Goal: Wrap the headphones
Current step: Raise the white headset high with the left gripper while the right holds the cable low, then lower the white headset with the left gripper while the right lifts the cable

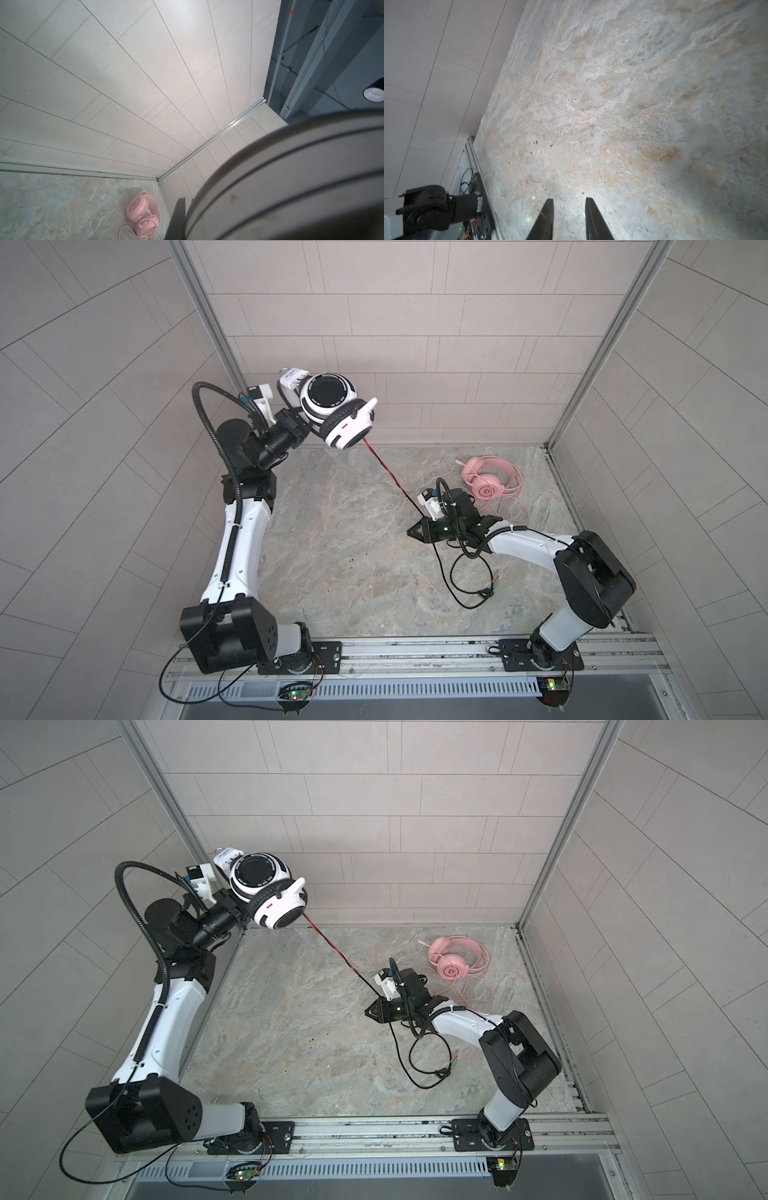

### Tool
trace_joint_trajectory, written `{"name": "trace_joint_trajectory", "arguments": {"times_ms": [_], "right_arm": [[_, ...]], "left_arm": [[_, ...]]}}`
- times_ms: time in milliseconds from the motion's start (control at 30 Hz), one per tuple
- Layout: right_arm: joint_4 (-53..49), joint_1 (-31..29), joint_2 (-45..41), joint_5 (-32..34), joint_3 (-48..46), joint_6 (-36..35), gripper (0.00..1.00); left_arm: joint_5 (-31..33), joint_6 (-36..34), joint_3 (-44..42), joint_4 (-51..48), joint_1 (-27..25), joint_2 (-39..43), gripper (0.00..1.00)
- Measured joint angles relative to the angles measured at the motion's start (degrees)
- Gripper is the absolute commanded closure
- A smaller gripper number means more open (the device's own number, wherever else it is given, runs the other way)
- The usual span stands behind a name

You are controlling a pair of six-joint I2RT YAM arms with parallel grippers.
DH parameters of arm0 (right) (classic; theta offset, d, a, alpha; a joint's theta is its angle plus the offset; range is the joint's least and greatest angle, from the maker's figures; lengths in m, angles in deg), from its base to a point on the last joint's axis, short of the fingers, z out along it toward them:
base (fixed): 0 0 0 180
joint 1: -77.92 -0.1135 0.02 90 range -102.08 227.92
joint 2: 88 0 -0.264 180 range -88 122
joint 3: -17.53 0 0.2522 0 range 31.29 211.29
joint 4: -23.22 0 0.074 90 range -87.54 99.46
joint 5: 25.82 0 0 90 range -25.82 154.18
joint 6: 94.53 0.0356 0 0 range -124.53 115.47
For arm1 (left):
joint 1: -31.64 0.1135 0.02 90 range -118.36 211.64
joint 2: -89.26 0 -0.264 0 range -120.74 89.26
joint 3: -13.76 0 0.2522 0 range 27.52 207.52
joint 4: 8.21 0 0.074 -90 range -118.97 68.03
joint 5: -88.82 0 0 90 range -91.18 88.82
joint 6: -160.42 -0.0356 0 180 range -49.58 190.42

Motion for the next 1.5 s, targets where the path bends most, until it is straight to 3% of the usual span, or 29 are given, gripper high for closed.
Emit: {"name": "trace_joint_trajectory", "arguments": {"times_ms": [200, 400, 600, 1033, 1200, 1333, 1500], "right_arm": [[0.04, -0.04, 0.02, 0.0, -1.44, 0.31, 0.74], [0.26, -0.31, 0.02, -0.15, -1.46, 0.81, 0.92], [0.33, -0.31, 0.02, -0.46, -1.46, 0.66, 0.99], [-3.93, -0.31, -1.7, 0.5, -3.48, -1.64, 1.0], [-9.07, -0.83, -4.66, 1.75, -3.43, -4.28, 1.0], [-15.78, -2.93, -7.85, 5.27, -1.9, -7.63, 1.0], [-24.74, -7.89, -9.77, 11.82, 3.54, -12.11, 1.0]], "left_arm": [[1.6, 2.49, 0.0, 0.2, 1.53, -0.66, 1.0], [1.68, 3.5, 0.02, 1.51, 2.45, -0.66, 1.0], [2.45, 3.87, 0.7, 0.44, 6.82, -1.05, 1.0], [8.81, 2.32, 3.87, -8.81, 14.05, -2.14, 1.0], [15.3, -1.81, 4.57, -16.74, 14.47, -2.14, 1.0], [23.98, -5.9, 5.42, -24.7, 14.49, -2.03, 1.0], [34.99, -6.23, 5.42, -30.6, 13.88, -1.95, 1.0]]}}
